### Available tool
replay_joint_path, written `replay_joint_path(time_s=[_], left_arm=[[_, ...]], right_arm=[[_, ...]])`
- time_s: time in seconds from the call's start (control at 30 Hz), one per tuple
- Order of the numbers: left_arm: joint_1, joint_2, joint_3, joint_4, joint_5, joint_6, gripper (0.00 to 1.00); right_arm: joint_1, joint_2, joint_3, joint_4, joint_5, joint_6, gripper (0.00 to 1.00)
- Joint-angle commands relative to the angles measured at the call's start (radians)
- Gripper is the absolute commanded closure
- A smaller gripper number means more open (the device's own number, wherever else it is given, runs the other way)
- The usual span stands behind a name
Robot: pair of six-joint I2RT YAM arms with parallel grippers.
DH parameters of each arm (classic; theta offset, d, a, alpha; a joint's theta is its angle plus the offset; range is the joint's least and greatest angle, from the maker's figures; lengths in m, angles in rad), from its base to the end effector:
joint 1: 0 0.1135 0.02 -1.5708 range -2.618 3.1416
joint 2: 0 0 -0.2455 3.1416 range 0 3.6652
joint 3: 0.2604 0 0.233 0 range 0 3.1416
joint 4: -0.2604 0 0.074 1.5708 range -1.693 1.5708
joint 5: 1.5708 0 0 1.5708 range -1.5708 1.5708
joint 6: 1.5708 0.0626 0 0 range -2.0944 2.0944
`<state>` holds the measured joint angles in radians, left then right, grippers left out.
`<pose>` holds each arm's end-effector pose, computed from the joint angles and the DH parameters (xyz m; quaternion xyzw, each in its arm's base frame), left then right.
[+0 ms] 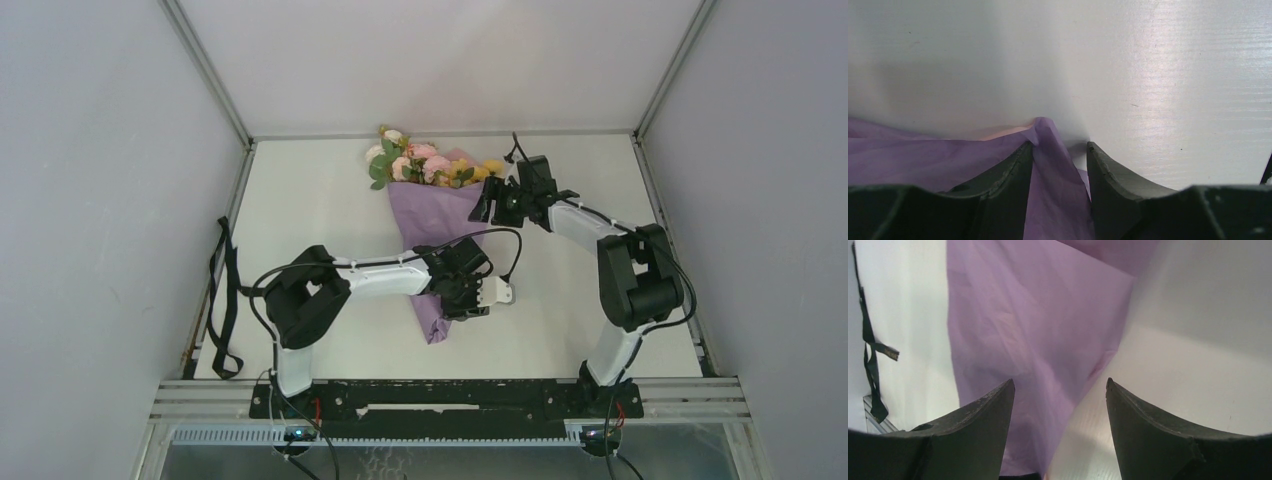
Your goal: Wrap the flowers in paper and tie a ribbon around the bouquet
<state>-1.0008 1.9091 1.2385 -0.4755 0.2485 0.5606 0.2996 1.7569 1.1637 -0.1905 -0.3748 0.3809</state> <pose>0.1870 -0.3204 0.1295 0.7012 0.6707 -0.1639 0.1776 0.3557 0.1338 0.1853 -0.0345 0.9095 0.2879 0.2977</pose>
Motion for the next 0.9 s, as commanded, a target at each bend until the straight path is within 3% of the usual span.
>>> replay_joint_path(time_s=[0.0, 0.13, 0.33, 0.57, 0.67, 0.73, 0.87], left_arm=[[0.007, 0.044, -0.059, -0.016, -0.038, 0.033, 0.51], [0.008, 0.041, -0.062, -0.014, -0.035, 0.033, 0.51], [0.01, 0.025, -0.025, -0.082, 0.01, 0.044, 0.49], [0.032, -0.098, 0.236, -0.523, 0.245, 0.105, 0.38], [0.085, -0.114, 0.296, -0.589, 0.331, 0.093, 0.39], [0.139, -0.121, 0.277, -0.53, 0.343, 0.042, 0.46], [0.175, -0.079, 0.197, -0.406, 0.172, -0.039, 0.75]], right_arm=[[-0.018, 0.063, -0.002, 0.064, -0.059, 0.017, 0.24], [-0.045, 0.125, -0.002, 0.149, -0.187, 0.07, 0.38], [-0.078, 0.165, -0.002, 0.234, -0.227, 0.11, 1.0], [-0.09, 0.215, -0.002, 0.274, -0.195, 0.132, 1.0], [-0.088, 0.224, -0.002, 0.278, -0.19, 0.139, 1.0], [-0.084, 0.224, -0.002, 0.273, -0.188, 0.135, 1.0], [-0.081, 0.219, -0.002, 0.26, -0.174, 0.128, 1.0]])
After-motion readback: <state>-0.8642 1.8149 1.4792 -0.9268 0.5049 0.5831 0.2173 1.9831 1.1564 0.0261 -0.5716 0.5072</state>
